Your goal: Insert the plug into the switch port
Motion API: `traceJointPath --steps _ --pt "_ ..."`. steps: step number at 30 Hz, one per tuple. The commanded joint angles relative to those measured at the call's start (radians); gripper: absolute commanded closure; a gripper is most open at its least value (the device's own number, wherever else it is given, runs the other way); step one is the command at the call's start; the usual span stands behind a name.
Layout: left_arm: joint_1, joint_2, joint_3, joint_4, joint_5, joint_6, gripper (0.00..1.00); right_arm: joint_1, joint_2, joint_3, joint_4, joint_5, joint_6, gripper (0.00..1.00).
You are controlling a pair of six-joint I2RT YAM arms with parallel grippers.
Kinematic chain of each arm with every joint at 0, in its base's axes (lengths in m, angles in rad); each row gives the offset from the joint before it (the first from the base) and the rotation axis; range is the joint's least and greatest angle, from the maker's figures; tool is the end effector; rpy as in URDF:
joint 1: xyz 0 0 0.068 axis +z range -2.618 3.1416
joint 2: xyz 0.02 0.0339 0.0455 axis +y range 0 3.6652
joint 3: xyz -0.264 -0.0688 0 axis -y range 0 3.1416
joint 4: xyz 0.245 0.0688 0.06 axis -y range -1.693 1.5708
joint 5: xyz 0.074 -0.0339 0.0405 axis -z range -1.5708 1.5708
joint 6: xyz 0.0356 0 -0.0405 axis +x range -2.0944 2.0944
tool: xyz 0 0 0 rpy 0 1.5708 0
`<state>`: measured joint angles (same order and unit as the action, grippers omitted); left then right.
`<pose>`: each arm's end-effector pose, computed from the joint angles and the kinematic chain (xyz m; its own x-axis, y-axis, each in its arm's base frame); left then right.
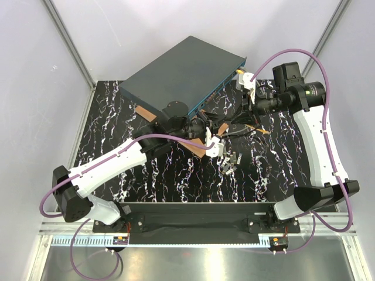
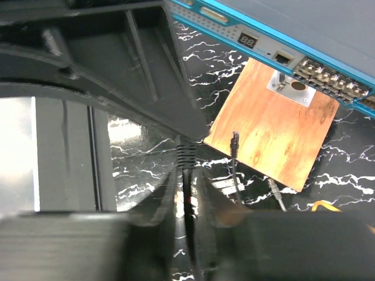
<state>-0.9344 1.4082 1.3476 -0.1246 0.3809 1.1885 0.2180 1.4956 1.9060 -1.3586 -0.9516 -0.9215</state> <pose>0.1859 -0.2738 0.3994 0.8534 0.2945 -0.4302 0.4611 -0.0412 0.8864 0.2438 0.0837 0.4526 -0.0103 -0.4758 -0.8795 -0.9880 0.1406 -0.0645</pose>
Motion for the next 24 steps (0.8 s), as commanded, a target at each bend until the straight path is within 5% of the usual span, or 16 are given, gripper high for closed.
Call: traceJointPath --steps 1,2,3,6,8,17,24 --pt "0.005 -0.037 0.004 0.06 0.03 0.02 1.0 0.006 -0.005 0.021 -0.28 -0.016 0.001 0.87" --pt "0.005 -0.037 0.001 0.06 0.023 0.02 1.0 0.006 -0.003 0.025 -0.28 -0.018 0.0 0.95" --pt "0.005 -0.038 0.001 0.059 0.016 0.016 0.85 0.006 -0.001 0.028 -0.278 -0.018 -0.002 1.0" --pt "0.005 -0.044 0.019 0.063 -0.022 -0.073 0.47 -0.005 -0.006 0.024 -0.191 0.03 0.062 1.0" --pt "0.005 -0.048 0.094 0.025 -0.046 -0.206 0.35 -0.041 -0.035 -0.014 -0.096 0.094 0.128 1.0" --pt "0.089 -0.041 0.292 -0.133 -0.161 -0.685 0.26 -0.175 -0.103 -0.217 0.576 0.41 0.263 1.0" --pt "0.23 0.049 0.429 -0.262 -0.18 -0.943 0.24 -0.175 0.001 -0.26 0.838 0.468 0.277 1.0"
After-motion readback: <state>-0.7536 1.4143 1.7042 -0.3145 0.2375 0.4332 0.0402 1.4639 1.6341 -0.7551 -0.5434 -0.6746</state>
